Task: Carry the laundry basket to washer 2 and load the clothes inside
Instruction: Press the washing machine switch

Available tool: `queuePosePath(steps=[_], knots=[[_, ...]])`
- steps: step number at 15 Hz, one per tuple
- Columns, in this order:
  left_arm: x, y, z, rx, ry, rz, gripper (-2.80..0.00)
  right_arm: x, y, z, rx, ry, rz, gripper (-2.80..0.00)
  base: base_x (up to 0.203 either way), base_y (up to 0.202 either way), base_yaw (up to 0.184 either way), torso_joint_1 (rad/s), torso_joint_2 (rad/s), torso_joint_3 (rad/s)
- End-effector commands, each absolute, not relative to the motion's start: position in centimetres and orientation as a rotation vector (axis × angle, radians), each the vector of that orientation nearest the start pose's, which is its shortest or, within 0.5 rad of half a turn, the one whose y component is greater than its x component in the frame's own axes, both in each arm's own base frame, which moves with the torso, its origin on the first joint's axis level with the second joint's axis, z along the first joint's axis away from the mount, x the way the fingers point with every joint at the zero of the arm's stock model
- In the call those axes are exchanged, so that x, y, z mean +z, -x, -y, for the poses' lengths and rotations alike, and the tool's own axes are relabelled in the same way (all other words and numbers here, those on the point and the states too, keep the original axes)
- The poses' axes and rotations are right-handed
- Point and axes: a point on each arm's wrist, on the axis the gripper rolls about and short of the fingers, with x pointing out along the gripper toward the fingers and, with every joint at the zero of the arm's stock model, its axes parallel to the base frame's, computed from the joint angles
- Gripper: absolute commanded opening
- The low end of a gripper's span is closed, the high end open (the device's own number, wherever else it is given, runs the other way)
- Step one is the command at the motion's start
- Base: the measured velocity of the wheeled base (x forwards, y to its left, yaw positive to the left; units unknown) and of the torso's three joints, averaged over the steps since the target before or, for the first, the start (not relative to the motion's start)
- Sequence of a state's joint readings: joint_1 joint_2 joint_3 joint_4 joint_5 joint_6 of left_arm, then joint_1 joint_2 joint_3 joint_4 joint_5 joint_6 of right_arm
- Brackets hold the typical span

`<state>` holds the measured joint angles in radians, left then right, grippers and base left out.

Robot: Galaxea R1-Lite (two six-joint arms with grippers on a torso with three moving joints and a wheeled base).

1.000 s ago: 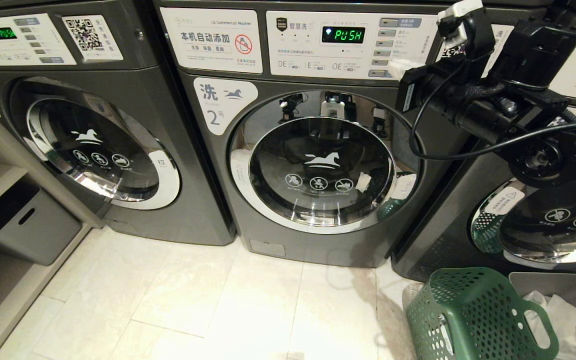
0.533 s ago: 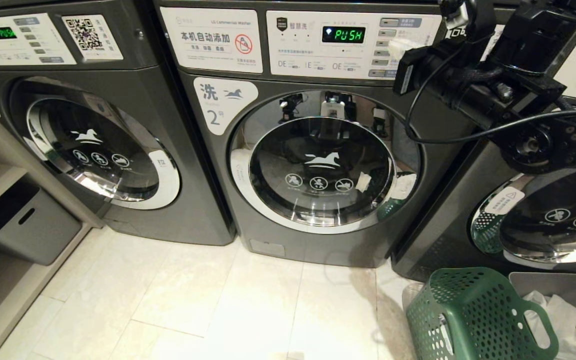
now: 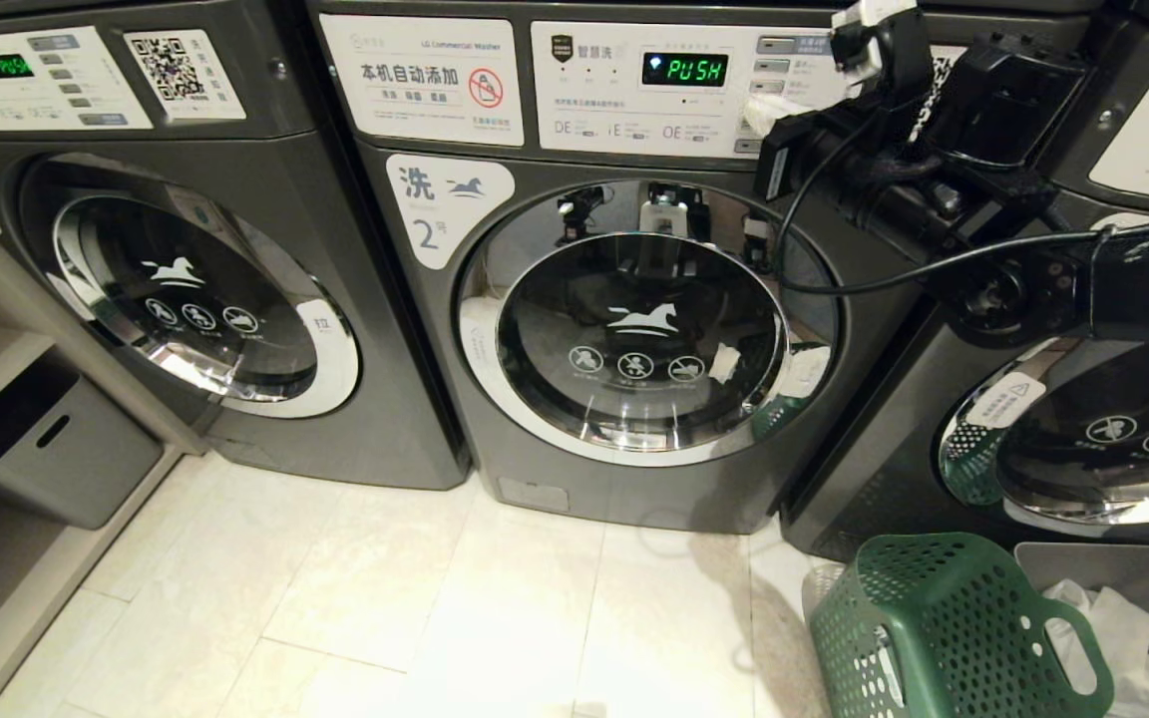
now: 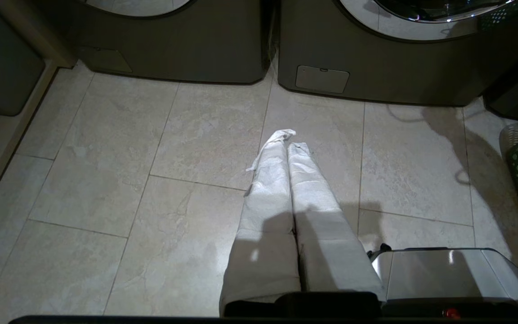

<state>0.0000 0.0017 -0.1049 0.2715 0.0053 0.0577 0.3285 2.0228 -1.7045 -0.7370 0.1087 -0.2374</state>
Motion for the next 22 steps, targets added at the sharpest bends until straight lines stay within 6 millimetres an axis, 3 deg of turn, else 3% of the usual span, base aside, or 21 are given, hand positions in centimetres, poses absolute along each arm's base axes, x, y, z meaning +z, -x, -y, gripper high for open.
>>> queuePosePath(steps=[1,9,14,22], knots=[[7.6,3.3,0.0,0.001,-0.059,-0.17,-2.8,32.3,-39.7,-13.8,0.376,0.186,0.462,-2.8,0.0,0.0,0.0,0.0,0.0,0.0],[7.6,3.3,0.0,0.001,-0.059,-0.17,-2.8,32.8,-40.6,-13.6,0.352,0.182,0.496,-2.8,0.0,0.0,0.0,0.0,0.0,0.0],[7.6,3.3,0.0,0.0,-0.059,-0.17,-2.8,33.7,-39.8,-13.1,0.345,0.181,0.508,-2.8,0.0,0.0,0.0,0.0,0.0,0.0],[7.6,3.3,0.0,0.0,-0.059,-0.17,-2.8,33.3,-37.6,-12.5,0.365,0.188,0.456,-2.8,0.0,0.0,0.0,0.0,0.0,0.0]])
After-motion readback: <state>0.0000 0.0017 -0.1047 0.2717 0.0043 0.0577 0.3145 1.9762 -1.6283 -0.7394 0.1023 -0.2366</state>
